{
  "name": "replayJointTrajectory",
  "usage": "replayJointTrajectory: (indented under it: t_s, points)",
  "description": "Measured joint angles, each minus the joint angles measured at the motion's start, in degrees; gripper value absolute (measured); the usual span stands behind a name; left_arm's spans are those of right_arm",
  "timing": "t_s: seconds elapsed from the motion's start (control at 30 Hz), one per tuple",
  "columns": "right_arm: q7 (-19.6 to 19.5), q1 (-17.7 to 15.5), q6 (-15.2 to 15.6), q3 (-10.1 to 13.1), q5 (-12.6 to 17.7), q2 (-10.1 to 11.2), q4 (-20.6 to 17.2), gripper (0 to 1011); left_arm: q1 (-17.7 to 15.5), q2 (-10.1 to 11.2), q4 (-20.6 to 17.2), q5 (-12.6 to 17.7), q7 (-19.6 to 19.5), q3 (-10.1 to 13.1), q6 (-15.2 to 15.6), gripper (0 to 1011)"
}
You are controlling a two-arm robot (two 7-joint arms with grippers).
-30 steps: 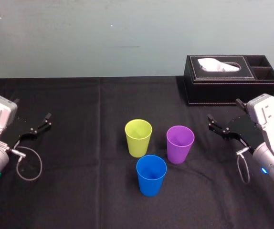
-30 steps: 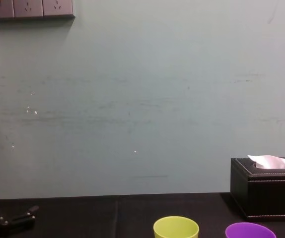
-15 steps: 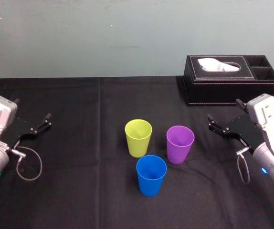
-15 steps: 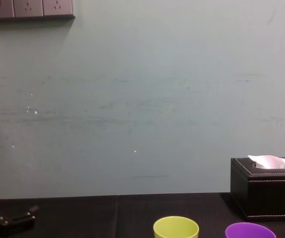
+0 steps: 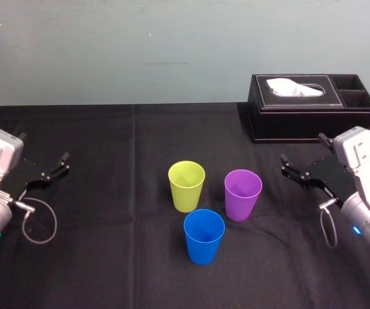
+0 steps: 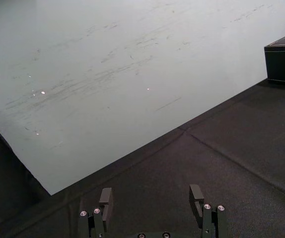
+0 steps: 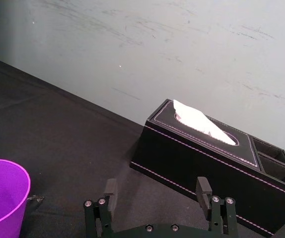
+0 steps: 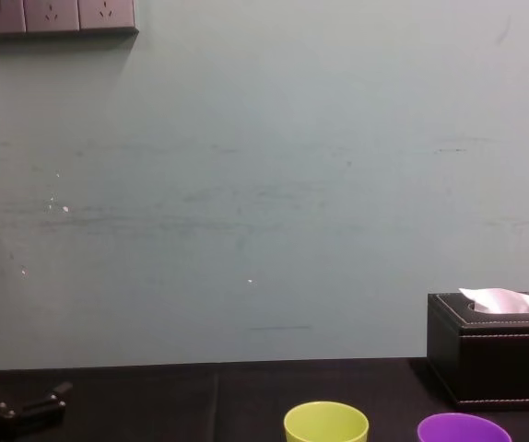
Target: Stack the three plastic cups sequentially using one hand.
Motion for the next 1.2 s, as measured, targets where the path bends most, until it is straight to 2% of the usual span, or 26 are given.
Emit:
replayJointTrajectory:
  t_s: [0.33, 0.67, 1.13, 1.2]
  points:
    - [1.58, 0.22, 0.45, 0.89, -0.38, -0.15, -0.32, 1003, 0.00, 0.00, 0.00, 0.00, 0.00, 0.00, 0.00, 1010]
    - [3.75, -1.72, 3.34, 3.50, 0.00, 2.01, -4.04, 1003, 0.00, 0.00, 0.00, 0.00, 0.00, 0.00, 0.00, 1010]
    - [10.32, -6.62, 6.64, 10.01, 6.63, 6.57, -12.21, 1003, 0.00, 0.00, 0.00, 0.00, 0.00, 0.00, 0.00, 1010]
    - [12.55, -7.98, 7.45, 11.44, 8.67, 7.72, -13.86, 1003, 0.00, 0.00, 0.00, 0.00, 0.00, 0.00, 0.00, 1010]
